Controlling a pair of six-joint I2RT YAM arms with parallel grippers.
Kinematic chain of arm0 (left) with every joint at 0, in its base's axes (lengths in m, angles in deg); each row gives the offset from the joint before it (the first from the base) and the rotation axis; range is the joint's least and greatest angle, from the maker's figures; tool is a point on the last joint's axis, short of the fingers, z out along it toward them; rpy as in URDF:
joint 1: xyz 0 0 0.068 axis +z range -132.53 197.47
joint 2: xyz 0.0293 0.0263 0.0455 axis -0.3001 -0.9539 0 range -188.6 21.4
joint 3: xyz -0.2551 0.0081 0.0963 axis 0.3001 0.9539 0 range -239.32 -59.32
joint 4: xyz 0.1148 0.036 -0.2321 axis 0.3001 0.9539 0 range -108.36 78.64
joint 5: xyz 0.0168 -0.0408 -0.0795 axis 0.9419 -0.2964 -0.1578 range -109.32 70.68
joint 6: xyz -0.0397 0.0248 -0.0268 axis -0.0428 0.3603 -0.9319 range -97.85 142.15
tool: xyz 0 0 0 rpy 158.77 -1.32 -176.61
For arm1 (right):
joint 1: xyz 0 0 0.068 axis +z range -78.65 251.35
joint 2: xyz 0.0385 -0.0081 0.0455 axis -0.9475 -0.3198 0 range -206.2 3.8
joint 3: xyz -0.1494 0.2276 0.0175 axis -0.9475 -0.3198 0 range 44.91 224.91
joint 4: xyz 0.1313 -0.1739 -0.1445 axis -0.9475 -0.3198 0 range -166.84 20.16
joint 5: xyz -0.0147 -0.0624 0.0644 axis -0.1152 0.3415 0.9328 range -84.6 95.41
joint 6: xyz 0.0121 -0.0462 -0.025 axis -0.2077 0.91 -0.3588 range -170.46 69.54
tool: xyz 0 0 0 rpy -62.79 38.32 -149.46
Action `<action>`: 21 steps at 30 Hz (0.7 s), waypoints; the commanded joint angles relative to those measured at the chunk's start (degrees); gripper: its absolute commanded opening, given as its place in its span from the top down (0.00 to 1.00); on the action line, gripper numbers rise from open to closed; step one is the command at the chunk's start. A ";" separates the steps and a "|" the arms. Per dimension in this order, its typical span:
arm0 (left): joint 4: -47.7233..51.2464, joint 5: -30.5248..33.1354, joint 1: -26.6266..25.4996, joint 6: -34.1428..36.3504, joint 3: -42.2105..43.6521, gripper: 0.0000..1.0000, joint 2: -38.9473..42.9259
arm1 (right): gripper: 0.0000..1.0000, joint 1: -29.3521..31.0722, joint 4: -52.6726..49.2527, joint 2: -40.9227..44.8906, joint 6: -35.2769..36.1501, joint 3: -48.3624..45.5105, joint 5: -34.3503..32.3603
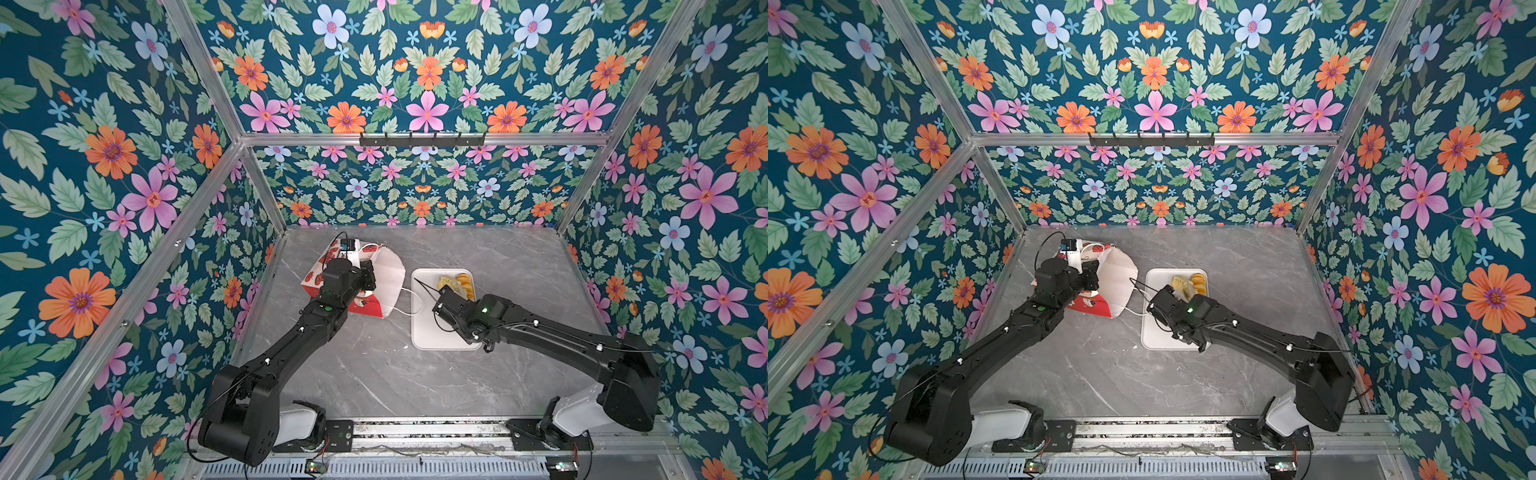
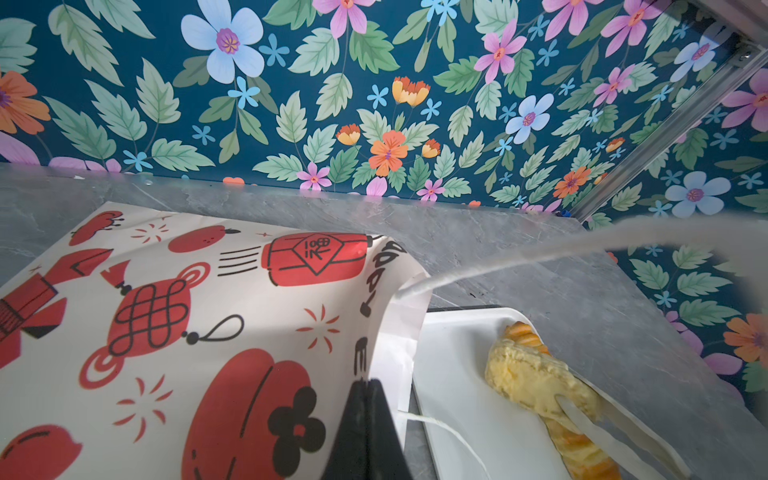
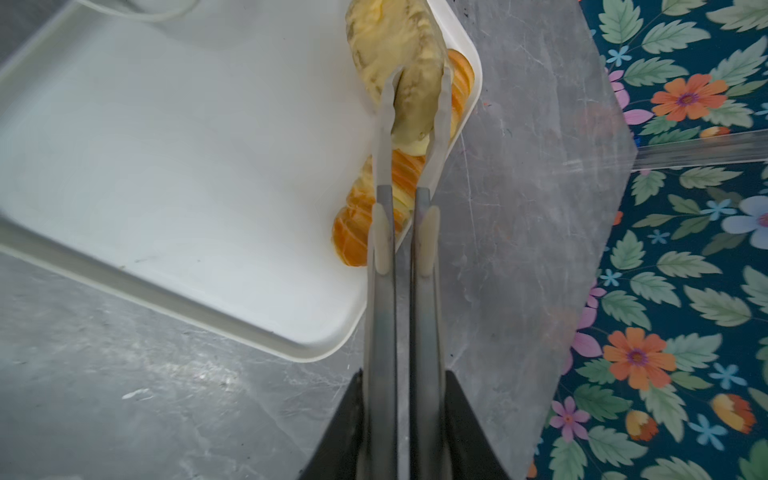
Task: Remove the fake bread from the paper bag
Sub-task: 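Pull the pastry out of the bag and carry it over the tray, then lower the pastry onto the tray beside the bread stick and release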
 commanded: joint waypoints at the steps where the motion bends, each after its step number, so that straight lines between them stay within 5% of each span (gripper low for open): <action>1: -1.73 0.78 0.12 0.77 0.50 1.00 0.74 | 0.88 1.36 -1.62 -2.32 -1.64 0.77 -7.93; 21: -2.43 -0.19 0.60 0.78 1.64 1.00 2.30 | 0.83 10.85 -1.75 -4.30 -13.52 -0.53 -0.12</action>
